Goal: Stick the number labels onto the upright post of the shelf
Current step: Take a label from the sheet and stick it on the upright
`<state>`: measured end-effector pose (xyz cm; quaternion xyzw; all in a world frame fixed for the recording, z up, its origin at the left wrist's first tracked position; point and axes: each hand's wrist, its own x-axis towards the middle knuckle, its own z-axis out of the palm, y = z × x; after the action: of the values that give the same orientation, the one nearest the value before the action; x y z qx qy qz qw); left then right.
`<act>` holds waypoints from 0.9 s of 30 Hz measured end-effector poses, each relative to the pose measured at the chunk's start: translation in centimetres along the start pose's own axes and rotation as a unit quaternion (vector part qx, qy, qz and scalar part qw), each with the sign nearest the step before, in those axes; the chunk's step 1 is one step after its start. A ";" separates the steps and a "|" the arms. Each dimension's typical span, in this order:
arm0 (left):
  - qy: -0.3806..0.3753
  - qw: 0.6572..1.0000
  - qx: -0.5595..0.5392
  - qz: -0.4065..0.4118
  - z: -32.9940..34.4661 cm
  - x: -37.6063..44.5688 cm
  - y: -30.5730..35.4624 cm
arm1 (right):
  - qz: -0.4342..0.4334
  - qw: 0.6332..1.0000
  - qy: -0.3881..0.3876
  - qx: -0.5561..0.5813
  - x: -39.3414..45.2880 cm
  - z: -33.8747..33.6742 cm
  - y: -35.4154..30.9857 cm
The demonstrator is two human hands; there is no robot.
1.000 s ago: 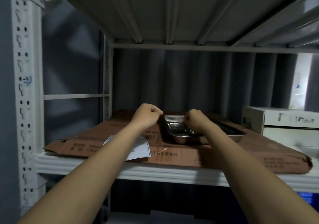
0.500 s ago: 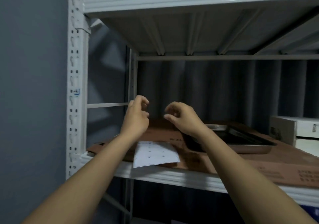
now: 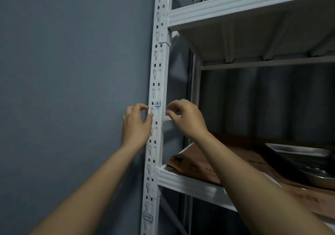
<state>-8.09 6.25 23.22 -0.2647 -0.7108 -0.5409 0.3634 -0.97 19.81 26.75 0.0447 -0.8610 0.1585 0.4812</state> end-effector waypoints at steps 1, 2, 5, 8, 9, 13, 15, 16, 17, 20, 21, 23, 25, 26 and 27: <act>-0.001 1.000 -0.008 -0.002 0.1 0.5 -0.3 | 0.022 0.999 0.006 0.023 0.6 0.6 0.0; -0.001 1.000 -0.020 -0.002 0.2 1.0 -0.6 | 0.050 0.997 0.007 0.058 1.2 1.1 0.1; -0.007 0.999 -0.038 0.005 0.8 2.3 -1.1 | 0.115 0.975 -0.002 0.190 2.8 2.2 0.0; -0.014 0.998 -0.059 0.013 1.4 3.2 -1.3 | 0.129 0.951 -0.006 0.281 3.9 3.0 0.1; -0.015 0.998 -0.066 0.019 1.5 3.4 -1.3 | 0.127 0.945 -0.010 0.301 4.1 3.2 0.2; 0.008 0.996 -0.054 0.072 1.8 4.1 -1.5 | 0.139 0.912 -0.031 0.385 4.6 3.4 0.5; 0.033 0.994 -0.024 0.099 1.9 4.3 -1.7 | 0.147 0.901 -0.037 0.407 4.7 3.3 0.6; 0.044 0.993 -0.005 0.107 2.0 4.4 -1.7 | 0.149 0.898 -0.043 0.411 4.7 3.4 0.8; 0.051 0.992 0.013 0.114 2.1 4.5 -1.8 | 0.151 0.896 -0.049 0.416 4.7 3.5 0.9; 0.067 0.990 0.030 0.120 2.4 4.6 -1.9 | 0.152 0.900 -0.054 0.404 4.5 4.5 1.4; 0.071 0.990 0.027 0.121 2.5 4.6 -1.8 | 0.154 0.901 -0.051 0.402 4.5 4.8 1.7; 0.076 0.988 0.025 0.130 2.5 4.6 -1.7 | 0.156 0.900 -0.041 0.404 4.5 5.1 2.0; 0.079 0.986 0.028 0.142 2.6 4.8 -1.7 | 0.157 0.897 -0.038 0.412 4.5 5.4 1.9; 0.081 0.985 0.030 0.147 2.5 4.9 -1.7 | 0.157 0.896 -0.034 0.414 4.4 5.5 1.9; 0.082 0.984 0.033 0.153 2.5 5.0 -1.8 | 0.155 0.896 -0.030 0.416 4.4 5.6 2.0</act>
<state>-13.01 8.13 25.83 -0.3129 -0.6470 -0.4755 0.5073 -8.29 20.25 27.27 0.1114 -0.7263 0.5734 0.3624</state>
